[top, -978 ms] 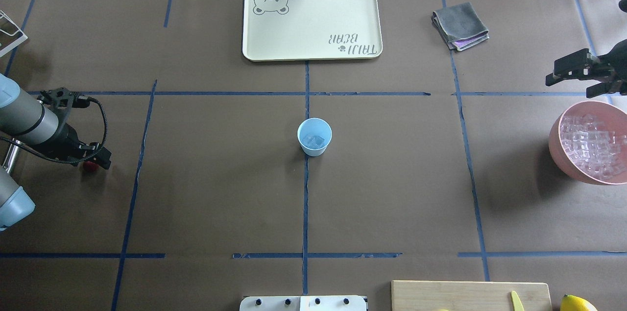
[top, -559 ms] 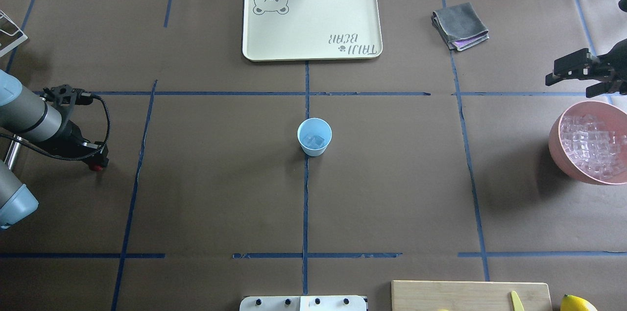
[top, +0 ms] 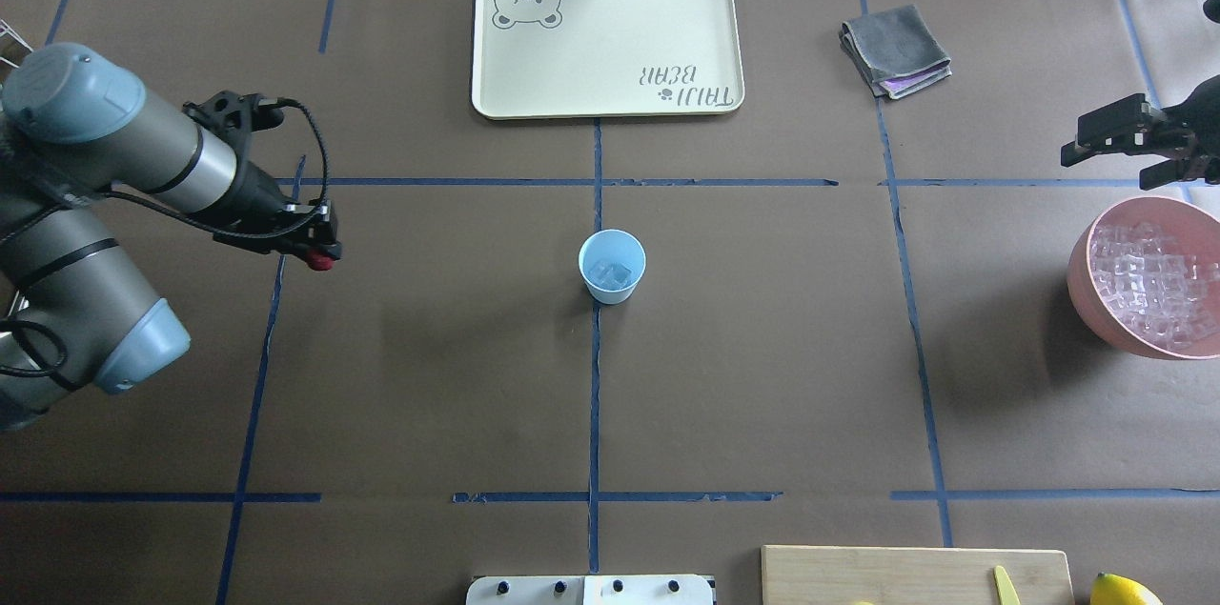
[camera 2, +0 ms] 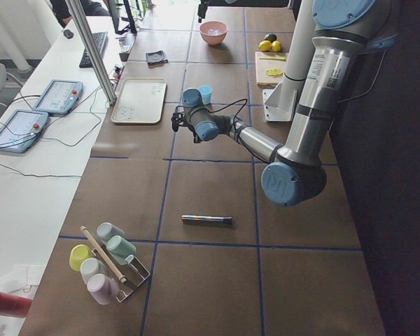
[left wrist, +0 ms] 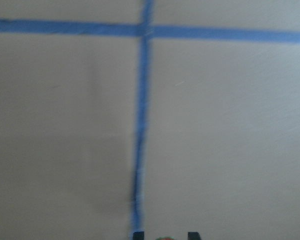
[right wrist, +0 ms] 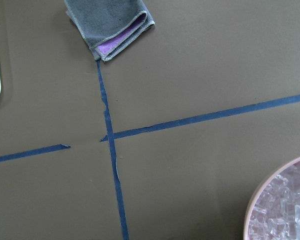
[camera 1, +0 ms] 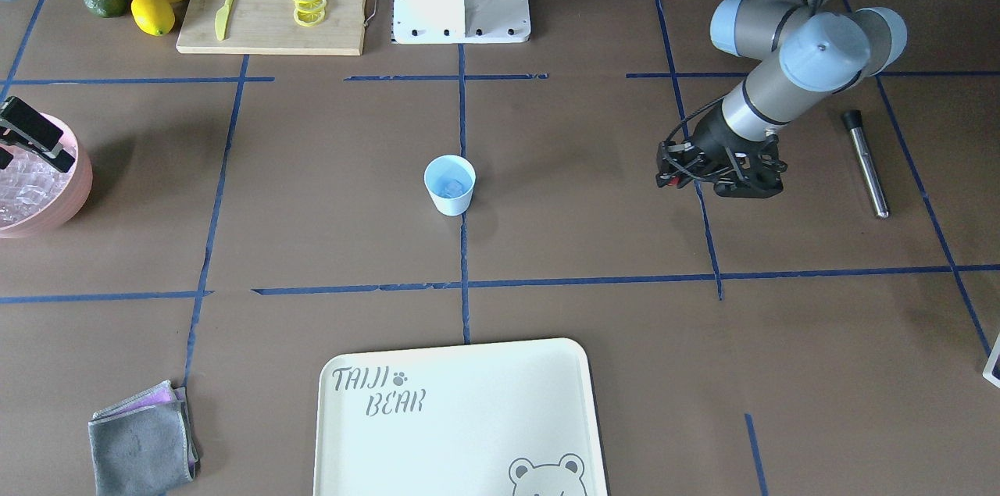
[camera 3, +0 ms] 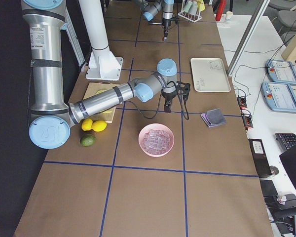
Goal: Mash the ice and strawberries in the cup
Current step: 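Carry the strawberry with the left gripper over the blue cup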
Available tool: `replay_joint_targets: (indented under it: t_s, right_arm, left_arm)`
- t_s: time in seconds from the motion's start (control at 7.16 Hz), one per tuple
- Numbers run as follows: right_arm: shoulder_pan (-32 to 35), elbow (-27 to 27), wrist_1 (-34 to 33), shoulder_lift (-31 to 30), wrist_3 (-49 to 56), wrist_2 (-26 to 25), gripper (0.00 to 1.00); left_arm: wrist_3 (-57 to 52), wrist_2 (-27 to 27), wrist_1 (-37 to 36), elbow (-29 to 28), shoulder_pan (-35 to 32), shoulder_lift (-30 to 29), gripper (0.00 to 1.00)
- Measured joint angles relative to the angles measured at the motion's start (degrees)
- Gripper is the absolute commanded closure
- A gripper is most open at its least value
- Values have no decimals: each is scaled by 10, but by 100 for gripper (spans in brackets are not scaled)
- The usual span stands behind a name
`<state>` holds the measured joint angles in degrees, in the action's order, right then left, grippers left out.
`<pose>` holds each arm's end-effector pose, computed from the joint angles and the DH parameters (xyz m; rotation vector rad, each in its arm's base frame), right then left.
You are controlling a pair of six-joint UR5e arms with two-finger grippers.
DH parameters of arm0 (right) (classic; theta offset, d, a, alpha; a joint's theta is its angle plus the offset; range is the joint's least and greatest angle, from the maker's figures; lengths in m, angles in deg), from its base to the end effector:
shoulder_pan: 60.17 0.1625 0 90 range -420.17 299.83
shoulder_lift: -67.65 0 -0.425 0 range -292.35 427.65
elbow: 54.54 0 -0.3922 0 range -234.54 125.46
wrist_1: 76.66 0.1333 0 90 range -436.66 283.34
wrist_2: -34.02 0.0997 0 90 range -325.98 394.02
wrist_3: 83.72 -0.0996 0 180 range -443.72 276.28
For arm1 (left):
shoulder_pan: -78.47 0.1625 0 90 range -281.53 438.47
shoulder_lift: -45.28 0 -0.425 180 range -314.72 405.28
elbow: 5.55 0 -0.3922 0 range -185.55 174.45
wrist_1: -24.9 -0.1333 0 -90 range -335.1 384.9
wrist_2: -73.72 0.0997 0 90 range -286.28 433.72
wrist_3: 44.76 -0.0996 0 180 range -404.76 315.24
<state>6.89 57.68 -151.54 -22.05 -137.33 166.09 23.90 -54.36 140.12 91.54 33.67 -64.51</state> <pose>-0.1291 -0.4759 0.4349 0.0540 -0.9437 0.2540 0.3870 -0.4856 0.3546 -0.0401 1.0656 -0.0679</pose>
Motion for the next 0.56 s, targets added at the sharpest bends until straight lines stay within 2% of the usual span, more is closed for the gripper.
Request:
replay_joint_targets:
  t_s: [0.28,0.56]
  right_arm:
    - [0,0,0,0,0,0,0]
    - [0,0,0,0,0,0,0]
  left_arm:
    - [104,16,-2,-14,49,-98,100]
    - [158,90,-1,-43,106,-167,100]
